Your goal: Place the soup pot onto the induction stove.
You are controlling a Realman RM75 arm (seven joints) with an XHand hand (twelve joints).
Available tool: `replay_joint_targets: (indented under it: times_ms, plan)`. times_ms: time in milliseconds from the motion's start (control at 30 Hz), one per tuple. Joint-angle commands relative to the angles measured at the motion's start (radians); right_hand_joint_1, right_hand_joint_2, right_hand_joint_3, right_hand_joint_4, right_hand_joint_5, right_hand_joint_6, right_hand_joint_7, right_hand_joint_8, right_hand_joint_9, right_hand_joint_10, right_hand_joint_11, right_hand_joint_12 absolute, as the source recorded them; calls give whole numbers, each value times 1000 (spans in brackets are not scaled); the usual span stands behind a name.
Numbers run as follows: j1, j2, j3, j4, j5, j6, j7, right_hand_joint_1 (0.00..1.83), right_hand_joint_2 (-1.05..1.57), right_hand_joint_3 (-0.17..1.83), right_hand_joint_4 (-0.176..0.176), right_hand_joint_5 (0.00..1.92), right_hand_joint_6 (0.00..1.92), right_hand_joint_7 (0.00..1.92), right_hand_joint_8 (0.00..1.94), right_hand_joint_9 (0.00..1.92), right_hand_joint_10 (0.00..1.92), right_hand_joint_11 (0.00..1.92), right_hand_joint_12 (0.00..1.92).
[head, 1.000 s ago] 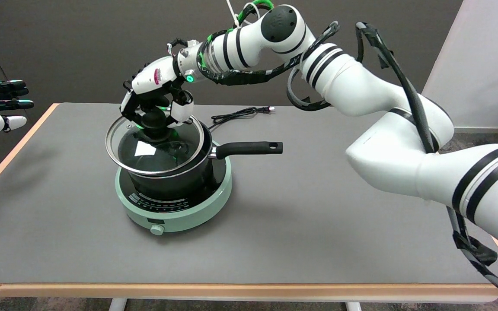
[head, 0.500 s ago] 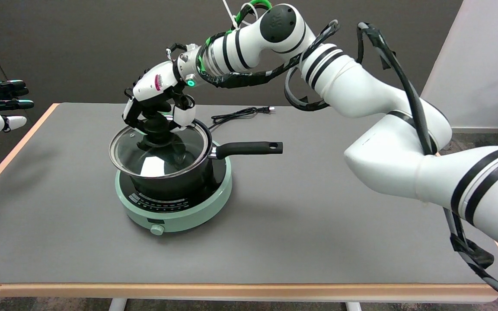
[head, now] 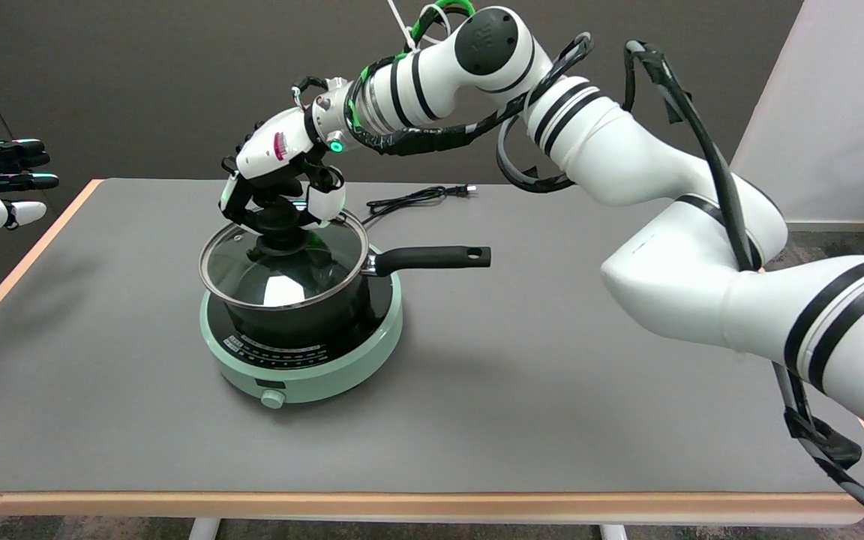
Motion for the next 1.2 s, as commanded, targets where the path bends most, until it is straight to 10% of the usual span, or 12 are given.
replay_joint_targets:
  times_ms: [33,1200]
  plan:
    - [-7,7,-1,21,-19,-7,1,1358,829,706,176,514,1562,872,1391,807,1785,627,1497]
    - [-27,2,2,20,-22,-60,1,1360,818,720,176,527,1559,879,1385,815,1773,641,1478]
